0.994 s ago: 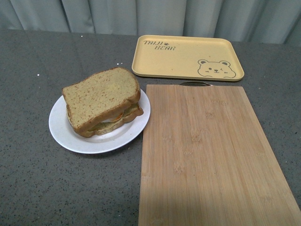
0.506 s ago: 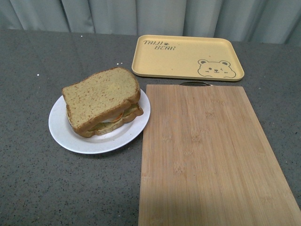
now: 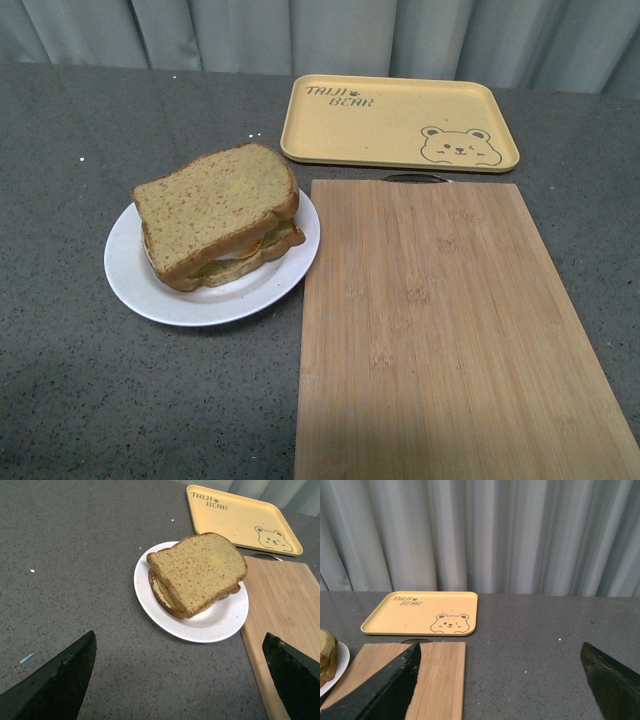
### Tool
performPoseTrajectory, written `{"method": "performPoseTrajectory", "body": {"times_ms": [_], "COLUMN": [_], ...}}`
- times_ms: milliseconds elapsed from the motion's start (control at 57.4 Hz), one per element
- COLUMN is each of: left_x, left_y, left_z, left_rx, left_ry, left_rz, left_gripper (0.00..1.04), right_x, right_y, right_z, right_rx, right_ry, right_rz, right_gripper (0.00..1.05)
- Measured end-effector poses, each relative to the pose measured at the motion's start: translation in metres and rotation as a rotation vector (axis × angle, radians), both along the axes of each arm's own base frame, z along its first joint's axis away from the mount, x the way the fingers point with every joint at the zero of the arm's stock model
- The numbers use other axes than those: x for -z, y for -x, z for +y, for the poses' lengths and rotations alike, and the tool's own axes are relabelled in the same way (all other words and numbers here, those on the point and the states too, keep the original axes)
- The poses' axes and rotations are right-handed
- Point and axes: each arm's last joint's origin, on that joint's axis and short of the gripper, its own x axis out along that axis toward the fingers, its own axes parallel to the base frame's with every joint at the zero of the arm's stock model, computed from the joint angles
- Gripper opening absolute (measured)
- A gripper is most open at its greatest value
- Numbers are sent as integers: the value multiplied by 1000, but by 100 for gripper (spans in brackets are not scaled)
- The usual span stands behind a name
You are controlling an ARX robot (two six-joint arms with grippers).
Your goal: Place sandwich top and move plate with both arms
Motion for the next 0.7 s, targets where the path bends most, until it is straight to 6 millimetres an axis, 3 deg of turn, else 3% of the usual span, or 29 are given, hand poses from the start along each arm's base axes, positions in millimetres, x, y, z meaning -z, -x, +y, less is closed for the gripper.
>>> {"method": "performPoseTrajectory", "body": {"times_ms": [157,279,488,697], "left_x": [10,51,78,87], "left_y": [-51,-97,-127,-145], "left_z": [0,1,4,5], "left_rx": [-5,-33,-87,-145], "left_ry": [129,284,426,529], "left_rz": [150,412,554,598], "left_gripper": [98,98,98,98], "right_x": [0,0,0,0], "right_y": [0,0,0,0], "right_z": [0,0,0,0], "right_rx": [0,0,0,0], "right_ry": [0,0,0,0], "right_rz": [0,0,0,0], "right_gripper": [95,95,95,95]}}
